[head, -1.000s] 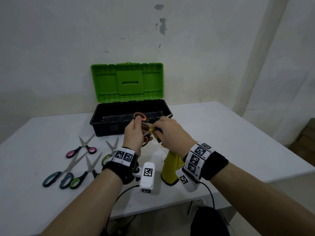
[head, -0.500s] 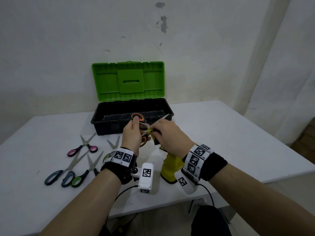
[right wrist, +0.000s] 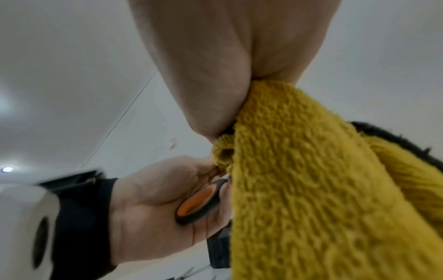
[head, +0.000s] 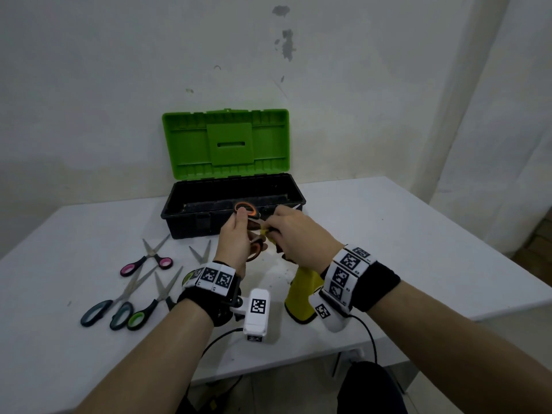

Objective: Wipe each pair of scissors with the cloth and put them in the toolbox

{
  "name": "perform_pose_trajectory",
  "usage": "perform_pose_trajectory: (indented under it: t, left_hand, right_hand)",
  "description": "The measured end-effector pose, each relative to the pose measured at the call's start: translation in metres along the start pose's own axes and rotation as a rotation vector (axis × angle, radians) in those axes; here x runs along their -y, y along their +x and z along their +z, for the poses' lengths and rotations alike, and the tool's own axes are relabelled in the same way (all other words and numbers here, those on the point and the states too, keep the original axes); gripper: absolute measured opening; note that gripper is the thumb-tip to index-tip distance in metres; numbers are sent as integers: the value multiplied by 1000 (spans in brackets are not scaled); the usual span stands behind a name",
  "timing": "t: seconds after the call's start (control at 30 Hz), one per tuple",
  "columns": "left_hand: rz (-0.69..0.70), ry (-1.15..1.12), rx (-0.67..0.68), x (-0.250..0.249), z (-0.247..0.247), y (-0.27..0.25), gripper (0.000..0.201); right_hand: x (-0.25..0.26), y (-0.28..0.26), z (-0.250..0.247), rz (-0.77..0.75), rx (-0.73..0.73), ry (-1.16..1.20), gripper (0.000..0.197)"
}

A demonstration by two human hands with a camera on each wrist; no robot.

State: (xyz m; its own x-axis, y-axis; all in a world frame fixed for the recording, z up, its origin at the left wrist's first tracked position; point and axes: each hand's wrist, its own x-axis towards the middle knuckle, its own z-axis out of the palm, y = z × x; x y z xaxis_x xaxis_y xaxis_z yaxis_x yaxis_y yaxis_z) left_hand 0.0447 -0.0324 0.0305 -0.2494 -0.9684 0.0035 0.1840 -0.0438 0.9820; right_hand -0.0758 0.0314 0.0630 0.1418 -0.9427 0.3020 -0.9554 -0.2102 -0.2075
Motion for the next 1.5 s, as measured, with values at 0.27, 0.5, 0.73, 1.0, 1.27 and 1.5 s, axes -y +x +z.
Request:
perform_pose_trajectory:
  t: [0.27,0.5,0.73,1.0,1.27,1.5]
  left_hand:
    - [-21,-38,-21,-3,3,2,38]
    - [-30,-63,-61,-4,7,4,36]
    - [-11,16,-71,-1,6,6,40]
    - [22,-12,-94,0,10,5,39]
    - [26,-17,-118,2,12,9,37]
    - [29,-79,-209,2,-1,25,42]
  right_hand:
    - [-1,-1,5,-26,14,-9,23]
    - [-3,-2,1,27,-147,26,20]
    - [3,-5,3,-30,-76,43,24]
    - [-17,-3,-1,221,-238,61,23]
    - [-14,-10,17,163,-164,70,23]
    - [-61,-14,18,347,-149,58,22]
